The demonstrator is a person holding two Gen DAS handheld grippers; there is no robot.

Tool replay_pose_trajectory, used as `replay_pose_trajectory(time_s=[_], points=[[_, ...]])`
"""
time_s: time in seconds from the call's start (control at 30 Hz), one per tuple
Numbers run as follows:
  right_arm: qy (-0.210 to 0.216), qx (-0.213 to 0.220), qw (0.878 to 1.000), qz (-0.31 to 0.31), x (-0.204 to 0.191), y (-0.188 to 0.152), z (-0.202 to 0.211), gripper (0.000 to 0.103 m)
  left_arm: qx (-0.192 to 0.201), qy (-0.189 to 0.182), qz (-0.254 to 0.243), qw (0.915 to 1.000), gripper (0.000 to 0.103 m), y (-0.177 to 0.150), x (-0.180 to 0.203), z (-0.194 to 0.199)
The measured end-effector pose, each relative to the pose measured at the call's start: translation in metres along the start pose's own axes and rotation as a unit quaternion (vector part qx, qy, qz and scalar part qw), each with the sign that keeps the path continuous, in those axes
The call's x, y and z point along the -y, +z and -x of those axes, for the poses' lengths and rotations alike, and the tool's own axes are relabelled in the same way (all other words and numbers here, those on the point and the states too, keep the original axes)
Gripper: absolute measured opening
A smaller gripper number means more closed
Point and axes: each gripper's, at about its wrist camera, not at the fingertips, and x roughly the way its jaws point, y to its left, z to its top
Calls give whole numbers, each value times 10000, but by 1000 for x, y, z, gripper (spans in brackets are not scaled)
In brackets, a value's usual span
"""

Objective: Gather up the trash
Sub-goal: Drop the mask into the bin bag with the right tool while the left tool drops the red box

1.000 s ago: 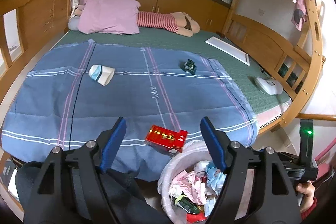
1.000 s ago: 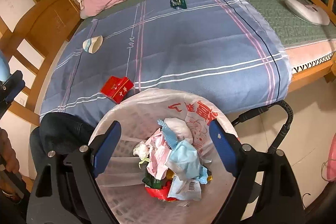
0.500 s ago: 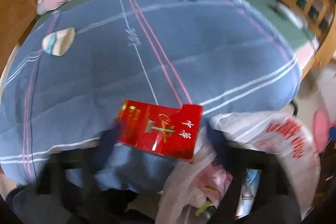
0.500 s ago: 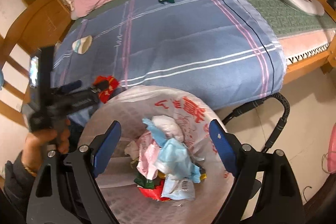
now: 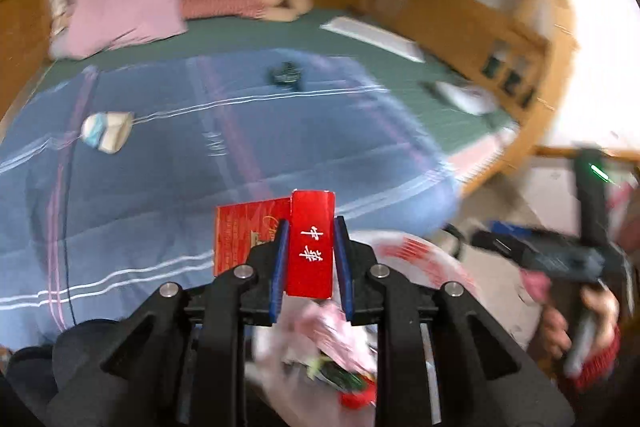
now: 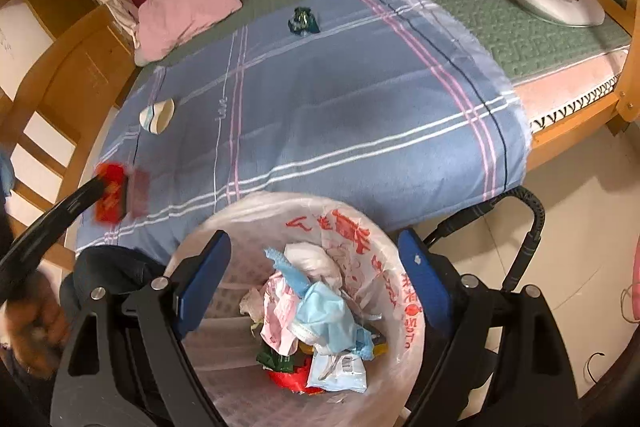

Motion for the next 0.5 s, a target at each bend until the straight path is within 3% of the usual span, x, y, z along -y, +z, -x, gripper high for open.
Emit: replay_pose_trajectory(time_s=[0.07,0.17,0.23,0.27,0.4,0.5], points=[[-17,43,10000,-4,0,2,3,84,-235,-465,-273,9983,23,-9,16,3],[-28,73,10000,-3,-1,4,5,84,-636,-839,-751,9916,30,-23,37,-6],[-32,77,10000,3,-2,4,5,84,-651,-745,-948,9906,85,-31,43,-12],[-39,70,10000,11,-3,4,4,84,-593,-649,-931,9918,90,-31,43,-14],[-64,8,10000,12,-4,6,-3,84,-303,-348,-339,9984,92,-19,8,-11],[-82,-40,9999,45,-8,9,-12,84,26,256,563,9981,92,-7,-49,-7]])
